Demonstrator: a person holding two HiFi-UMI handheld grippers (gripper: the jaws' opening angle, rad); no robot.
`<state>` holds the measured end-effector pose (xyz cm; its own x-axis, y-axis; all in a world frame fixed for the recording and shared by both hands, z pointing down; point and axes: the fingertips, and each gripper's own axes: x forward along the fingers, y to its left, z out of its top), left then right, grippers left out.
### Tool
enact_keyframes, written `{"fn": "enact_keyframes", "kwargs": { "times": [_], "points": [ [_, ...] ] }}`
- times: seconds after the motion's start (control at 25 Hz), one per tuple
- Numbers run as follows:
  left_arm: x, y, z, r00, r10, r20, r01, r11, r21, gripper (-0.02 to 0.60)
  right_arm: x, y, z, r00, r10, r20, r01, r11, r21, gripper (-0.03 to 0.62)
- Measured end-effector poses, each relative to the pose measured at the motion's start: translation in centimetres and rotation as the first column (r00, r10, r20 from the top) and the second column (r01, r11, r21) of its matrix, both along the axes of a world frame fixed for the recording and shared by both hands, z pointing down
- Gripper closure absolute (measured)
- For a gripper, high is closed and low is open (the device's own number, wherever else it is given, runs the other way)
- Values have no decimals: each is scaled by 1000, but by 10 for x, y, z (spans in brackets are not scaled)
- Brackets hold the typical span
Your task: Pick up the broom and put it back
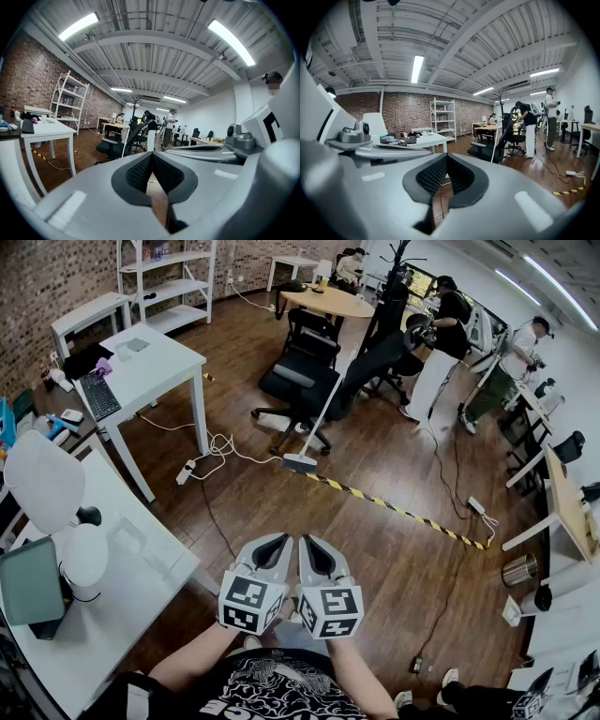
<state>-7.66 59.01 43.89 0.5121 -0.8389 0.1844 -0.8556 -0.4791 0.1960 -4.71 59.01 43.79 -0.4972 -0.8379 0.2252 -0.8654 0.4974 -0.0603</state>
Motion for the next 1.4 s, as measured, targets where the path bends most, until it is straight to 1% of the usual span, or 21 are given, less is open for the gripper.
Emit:
{"fn": "enact_keyframes", "kwargs": {
  "times": [0.24, 0.44, 0.72, 0.88, 1.12, 1.4],
  "points": [
    [12, -37, 4, 1000, 0, 31, 0, 1000, 2, 575, 13, -39, 0, 1000, -7, 26, 6, 1000, 16, 594],
    [26, -84, 10, 998, -17, 60, 17, 1000, -9, 575, 31, -87, 8, 998, -10, 60, 9, 1000, 6, 594],
    [60, -165, 9, 996, -32, 80, 33, 999, -13, 575, 62, -169, 4, 996, -30, 85, 29, 999, 15, 594],
    [84, -209, 9, 994, -48, 93, 50, 998, -26, 575, 85, -212, 6, 994, -48, 98, 48, 999, -2, 594],
    [130, -261, 9, 991, -51, 120, 57, 997, -43, 575, 124, -264, 8, 988, -78, 136, 82, 996, -25, 594],
    [153, -302, 7, 988, -79, 136, 86, 995, -46, 575, 149, -309, 7, 982, -96, 162, 101, 995, -25, 594]
  ]
}}
